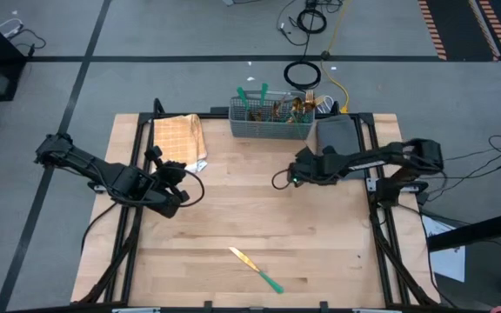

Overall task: Sort silverware
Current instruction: Put the spoon into the middle right section of the dish rack

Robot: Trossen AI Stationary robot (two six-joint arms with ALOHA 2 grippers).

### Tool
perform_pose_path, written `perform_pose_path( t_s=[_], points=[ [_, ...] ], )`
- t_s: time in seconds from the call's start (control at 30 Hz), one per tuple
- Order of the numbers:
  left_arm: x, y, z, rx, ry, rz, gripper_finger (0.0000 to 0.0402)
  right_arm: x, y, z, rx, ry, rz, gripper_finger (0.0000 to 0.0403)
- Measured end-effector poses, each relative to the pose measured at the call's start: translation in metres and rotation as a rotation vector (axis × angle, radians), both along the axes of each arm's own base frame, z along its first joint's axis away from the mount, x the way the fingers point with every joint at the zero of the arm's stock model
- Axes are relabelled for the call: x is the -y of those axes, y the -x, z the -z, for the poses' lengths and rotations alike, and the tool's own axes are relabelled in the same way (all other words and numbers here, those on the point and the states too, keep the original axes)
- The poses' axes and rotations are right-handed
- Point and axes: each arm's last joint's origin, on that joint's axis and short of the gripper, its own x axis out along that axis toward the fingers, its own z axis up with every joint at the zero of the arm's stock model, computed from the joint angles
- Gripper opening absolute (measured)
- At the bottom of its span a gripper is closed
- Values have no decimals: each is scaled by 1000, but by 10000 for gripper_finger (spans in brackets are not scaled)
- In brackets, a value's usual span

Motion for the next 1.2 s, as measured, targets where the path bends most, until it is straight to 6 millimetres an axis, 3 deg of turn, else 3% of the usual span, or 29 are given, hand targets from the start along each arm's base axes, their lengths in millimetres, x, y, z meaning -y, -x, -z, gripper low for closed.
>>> perform_pose_path(
  t_s=[0.27,0.5,0.67,0.77,0.83,1.07,1.2],
  points=[
    [0,0,0,-2,2,1,8,-23,4,-75,-205,75,-64,0],
    [0,0,0,-1,2,1,8,-14,-2,-146,-263,177,-91,0],
    [0,0,0,-1,2,1,8,-11,-8,-168,-188,173,-108,2],
    [0,0,0,0,2,0,8,-10,-10,-161,-159,117,-94,21],
    [0,0,0,3,4,-3,8,-10,-9,-145,-149,93,-68,47],
    [0,0,0,3,4,-2,9,-7,-1,-58,-101,141,8,165],
    [0,0,0,3,4,-2,9,-1,7,-21,-15,130,47,200]
  ],
)
